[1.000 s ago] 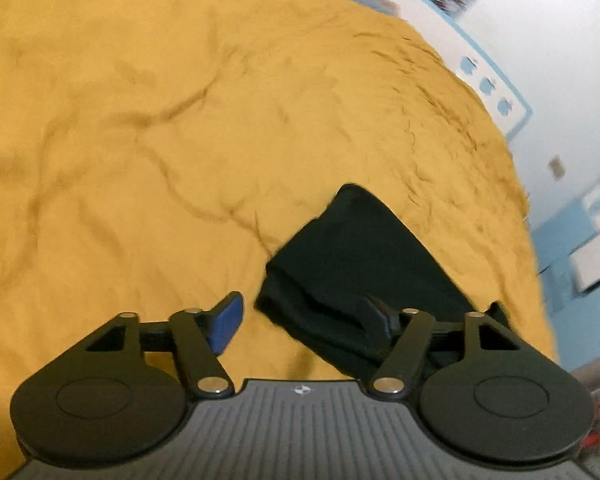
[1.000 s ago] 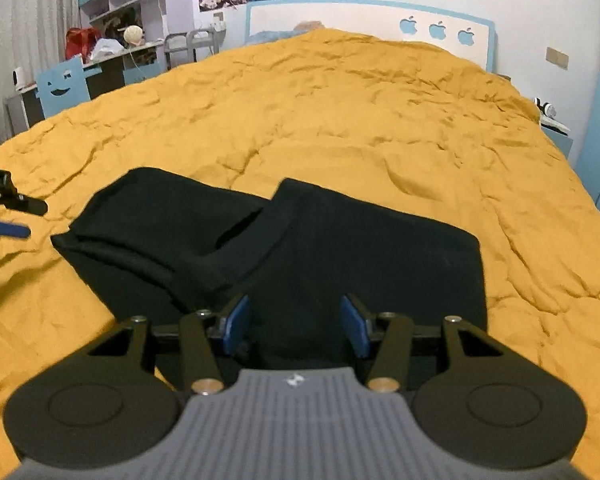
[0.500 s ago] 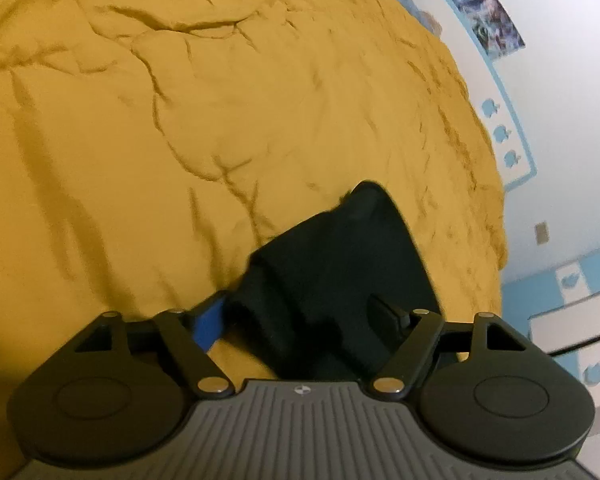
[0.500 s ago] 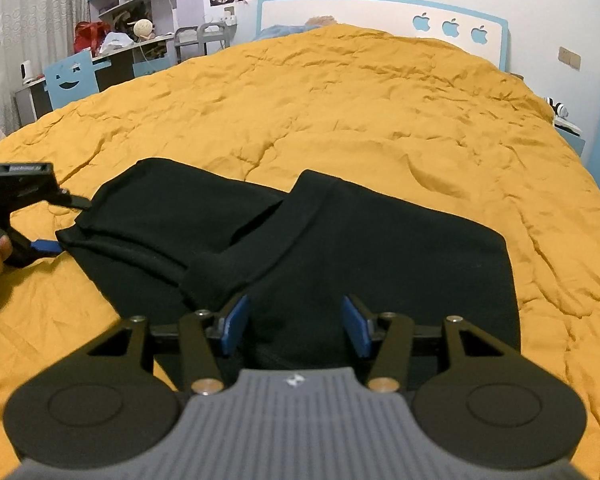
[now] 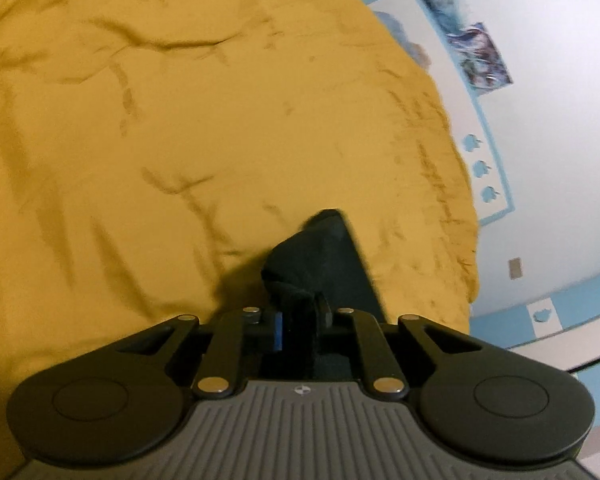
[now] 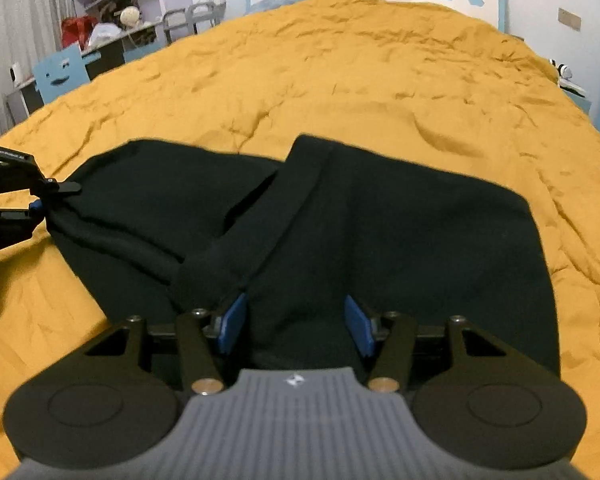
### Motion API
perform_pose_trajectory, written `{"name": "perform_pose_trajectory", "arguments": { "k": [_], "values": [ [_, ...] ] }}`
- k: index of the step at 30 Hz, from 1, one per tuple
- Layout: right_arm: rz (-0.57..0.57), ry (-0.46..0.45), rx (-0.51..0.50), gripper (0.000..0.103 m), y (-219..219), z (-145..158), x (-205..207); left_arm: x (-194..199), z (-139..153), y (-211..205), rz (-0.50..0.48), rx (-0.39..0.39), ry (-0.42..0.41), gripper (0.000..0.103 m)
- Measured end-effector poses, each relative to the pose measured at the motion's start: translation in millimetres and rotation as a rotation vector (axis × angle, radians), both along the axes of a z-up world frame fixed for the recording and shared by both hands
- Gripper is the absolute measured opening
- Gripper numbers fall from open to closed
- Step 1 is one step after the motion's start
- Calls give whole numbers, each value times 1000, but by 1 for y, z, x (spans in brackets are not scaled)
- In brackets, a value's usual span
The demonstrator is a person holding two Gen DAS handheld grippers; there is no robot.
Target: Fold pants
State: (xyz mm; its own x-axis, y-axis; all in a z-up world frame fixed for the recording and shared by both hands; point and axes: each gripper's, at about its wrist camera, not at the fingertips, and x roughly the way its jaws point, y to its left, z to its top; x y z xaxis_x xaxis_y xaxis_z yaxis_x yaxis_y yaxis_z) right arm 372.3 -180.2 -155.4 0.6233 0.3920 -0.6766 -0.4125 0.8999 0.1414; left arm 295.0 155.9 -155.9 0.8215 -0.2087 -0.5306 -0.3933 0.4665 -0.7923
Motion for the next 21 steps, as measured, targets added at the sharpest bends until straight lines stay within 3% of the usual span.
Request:
{"name": "perform_pose_trajectory", "arguments": {
  "k": [5, 14, 21],
  "values": [
    [-15, -33, 9, 52, -3, 8, -3, 7, 27, -17, -52, 100, -53, 12],
    [-75, -56, 56, 52, -26, 24, -11, 22, 65, -53, -136, 173, -117, 7],
    [-133, -76, 123, 52, -51, 40, -18, 28, 97, -92, -182, 282, -157, 4]
  ]
}}
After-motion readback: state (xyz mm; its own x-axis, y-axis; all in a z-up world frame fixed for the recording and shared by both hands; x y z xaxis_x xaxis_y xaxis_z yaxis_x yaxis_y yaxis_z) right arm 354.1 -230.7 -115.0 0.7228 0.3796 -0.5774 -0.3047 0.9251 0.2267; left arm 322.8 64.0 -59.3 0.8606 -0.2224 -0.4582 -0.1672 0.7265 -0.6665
